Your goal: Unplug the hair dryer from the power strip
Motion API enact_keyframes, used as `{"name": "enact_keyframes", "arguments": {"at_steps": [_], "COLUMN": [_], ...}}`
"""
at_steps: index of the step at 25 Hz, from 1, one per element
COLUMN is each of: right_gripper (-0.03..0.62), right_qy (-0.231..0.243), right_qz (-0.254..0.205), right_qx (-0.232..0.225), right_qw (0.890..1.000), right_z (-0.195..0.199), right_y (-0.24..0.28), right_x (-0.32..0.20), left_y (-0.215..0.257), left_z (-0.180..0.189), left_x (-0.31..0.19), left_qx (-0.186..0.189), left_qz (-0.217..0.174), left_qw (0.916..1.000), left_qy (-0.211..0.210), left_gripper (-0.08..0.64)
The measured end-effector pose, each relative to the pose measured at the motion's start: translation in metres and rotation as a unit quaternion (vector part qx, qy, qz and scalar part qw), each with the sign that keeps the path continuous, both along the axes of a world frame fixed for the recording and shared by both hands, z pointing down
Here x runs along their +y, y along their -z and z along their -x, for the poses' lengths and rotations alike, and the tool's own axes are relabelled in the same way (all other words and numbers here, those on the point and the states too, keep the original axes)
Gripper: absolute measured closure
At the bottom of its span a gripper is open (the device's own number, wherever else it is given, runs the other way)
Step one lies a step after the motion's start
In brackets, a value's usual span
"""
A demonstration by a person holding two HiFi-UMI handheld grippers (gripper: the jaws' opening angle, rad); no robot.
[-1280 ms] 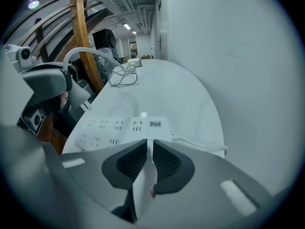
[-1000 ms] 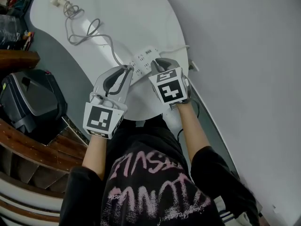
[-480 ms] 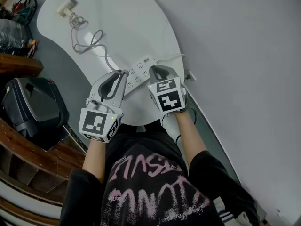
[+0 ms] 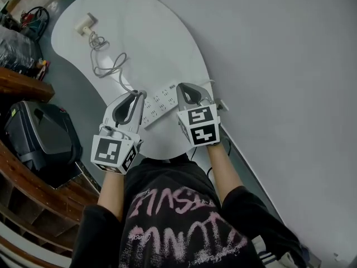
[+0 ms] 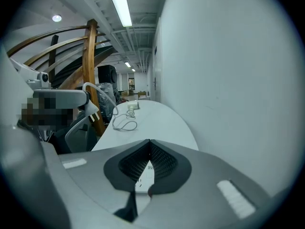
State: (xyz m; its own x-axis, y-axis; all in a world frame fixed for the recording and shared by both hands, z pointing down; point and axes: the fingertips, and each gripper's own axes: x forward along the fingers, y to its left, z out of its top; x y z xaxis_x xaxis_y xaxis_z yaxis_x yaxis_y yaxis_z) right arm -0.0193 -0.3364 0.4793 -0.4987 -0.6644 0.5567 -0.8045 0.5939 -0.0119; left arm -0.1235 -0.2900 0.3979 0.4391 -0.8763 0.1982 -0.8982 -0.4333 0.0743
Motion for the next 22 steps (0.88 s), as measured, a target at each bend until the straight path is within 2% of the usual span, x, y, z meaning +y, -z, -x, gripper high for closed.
{"name": "enact_keyframes", "arguments": {"at_steps": [11, 22], "right_gripper": [0.566, 0.566], "right_qy": [-0.014, -0.003], "right_qz": [-0.084, -0.142], "right_qx": [-0.037, -0.072], "right_qw": [0.996, 0.987], "right_z": [-0.002, 0.007], "right_y": [0.060, 0.101], "right_x": [-0.004, 0.004], "left_y": [0.025, 0.041], "left_z": [0.010, 0.019], "left_x": [0.003, 0.004], "left_qx": [0.001, 0.000], "left_qz": [-0.029, -0.048], "left_qw": [0.9993, 0.9977], "left_qy": [0.024, 0.047], "left_gripper": [0.509, 0.509]}}
